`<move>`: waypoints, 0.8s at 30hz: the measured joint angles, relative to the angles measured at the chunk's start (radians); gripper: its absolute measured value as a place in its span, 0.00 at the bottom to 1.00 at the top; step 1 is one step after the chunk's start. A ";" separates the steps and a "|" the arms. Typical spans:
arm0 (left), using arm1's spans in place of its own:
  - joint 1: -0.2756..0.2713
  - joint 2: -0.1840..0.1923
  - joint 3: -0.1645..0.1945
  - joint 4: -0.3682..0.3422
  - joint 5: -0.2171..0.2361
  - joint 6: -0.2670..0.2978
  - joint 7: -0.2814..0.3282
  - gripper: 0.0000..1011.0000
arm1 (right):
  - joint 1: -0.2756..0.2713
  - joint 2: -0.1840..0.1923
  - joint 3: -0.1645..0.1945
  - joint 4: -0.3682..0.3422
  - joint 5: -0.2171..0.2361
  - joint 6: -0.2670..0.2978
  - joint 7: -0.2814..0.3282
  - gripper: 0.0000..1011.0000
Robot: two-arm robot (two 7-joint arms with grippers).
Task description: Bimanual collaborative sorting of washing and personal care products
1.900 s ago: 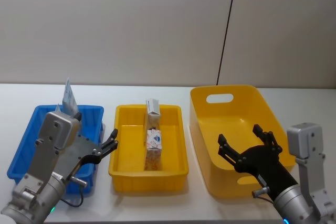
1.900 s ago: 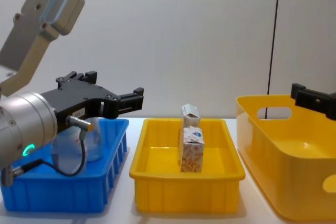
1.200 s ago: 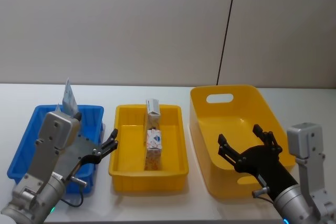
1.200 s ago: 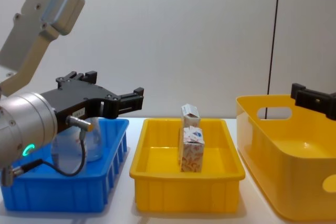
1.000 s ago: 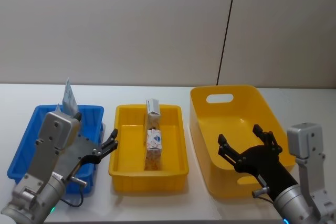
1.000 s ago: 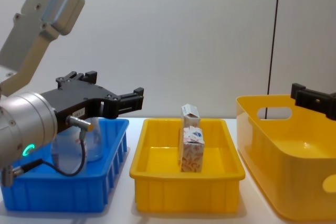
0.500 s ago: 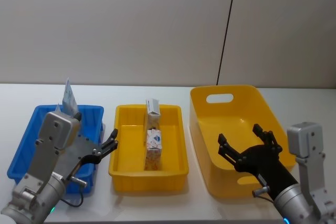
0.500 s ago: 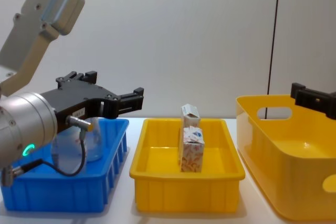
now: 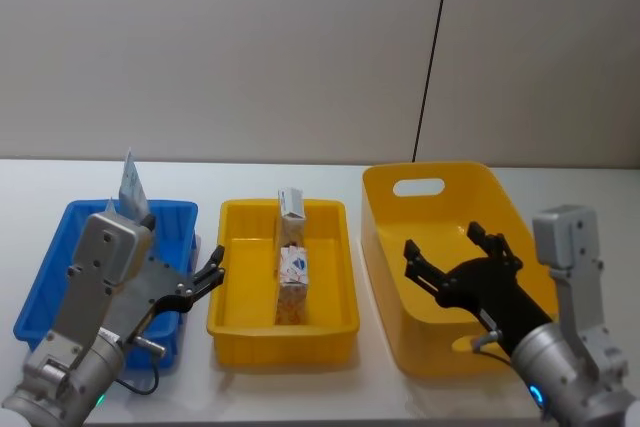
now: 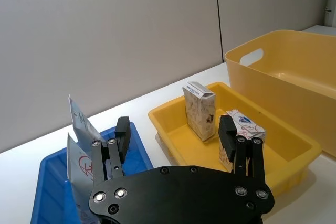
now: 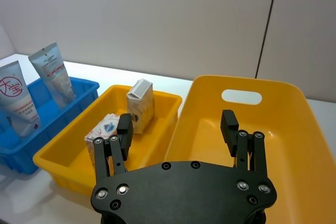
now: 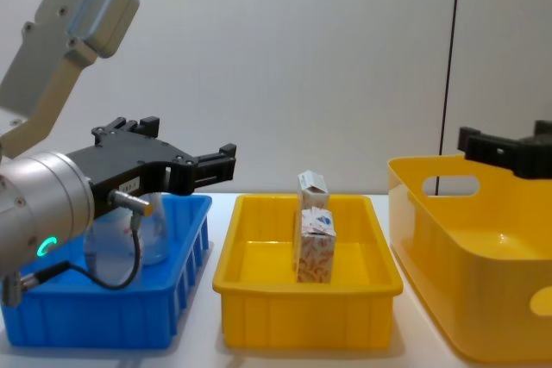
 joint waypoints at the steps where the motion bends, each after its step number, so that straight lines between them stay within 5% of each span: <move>1: 0.000 0.000 0.000 0.000 0.000 0.000 0.000 0.99 | 0.005 -0.001 -0.002 0.003 0.000 0.005 0.002 0.99; 14: 0.000 0.000 0.000 0.000 0.000 0.000 0.000 0.99 | 0.117 -0.046 -0.048 0.068 -0.010 0.107 0.020 0.99; 24: 0.000 0.000 0.000 0.000 0.000 0.000 0.000 0.99 | 0.195 -0.133 -0.083 0.126 -0.038 0.195 -0.046 0.99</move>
